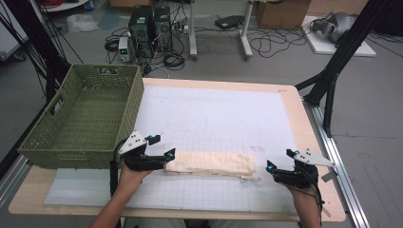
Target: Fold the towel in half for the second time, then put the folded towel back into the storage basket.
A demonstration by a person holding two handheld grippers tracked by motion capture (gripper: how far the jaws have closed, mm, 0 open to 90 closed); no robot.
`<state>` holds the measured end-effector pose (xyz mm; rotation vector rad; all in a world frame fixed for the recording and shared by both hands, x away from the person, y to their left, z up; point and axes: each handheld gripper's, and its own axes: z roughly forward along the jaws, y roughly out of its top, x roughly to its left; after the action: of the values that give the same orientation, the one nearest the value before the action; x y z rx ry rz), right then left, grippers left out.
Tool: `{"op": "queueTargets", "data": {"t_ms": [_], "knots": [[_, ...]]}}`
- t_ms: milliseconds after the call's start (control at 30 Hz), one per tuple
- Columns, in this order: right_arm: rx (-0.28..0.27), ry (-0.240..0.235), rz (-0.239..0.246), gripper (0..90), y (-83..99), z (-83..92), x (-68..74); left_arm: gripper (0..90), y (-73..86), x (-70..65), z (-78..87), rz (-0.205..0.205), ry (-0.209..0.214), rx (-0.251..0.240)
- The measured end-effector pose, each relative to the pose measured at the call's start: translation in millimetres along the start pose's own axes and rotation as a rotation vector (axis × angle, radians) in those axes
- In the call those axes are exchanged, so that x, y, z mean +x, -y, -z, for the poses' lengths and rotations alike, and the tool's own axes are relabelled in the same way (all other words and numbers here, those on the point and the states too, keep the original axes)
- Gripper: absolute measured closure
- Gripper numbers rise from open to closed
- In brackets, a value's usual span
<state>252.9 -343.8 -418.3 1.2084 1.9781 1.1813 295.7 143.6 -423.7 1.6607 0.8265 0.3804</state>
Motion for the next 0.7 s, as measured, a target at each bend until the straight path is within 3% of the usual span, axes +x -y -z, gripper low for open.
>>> {"op": "queueTargets", "data": {"t_ms": [167, 267, 400, 700], "knots": [[-0.001, 0.014, -0.002, 11.8, -0.5, -1.5, -0.3, 17.8, -0.6, 2.1, 3.9, 0.006, -0.010, -0.005], [-0.001, 0.020, -0.001, 11.8, -0.5, -0.7, 0.2, 18.7, -1.5, 3.1, 4.4, 0.001, -0.021, 0.022], [-0.010, 0.028, -0.009, 11.8, -0.3, 2.0, -1.4, 18.7, -2.4, 2.8, 6.4, 0.010, -0.032, 0.003], [-0.007, 0.027, -0.006, 11.8, 0.1, 0.4, -2.8, 18.6, -0.8, 5.3, 4.7, 0.015, -0.035, 0.016]]}}
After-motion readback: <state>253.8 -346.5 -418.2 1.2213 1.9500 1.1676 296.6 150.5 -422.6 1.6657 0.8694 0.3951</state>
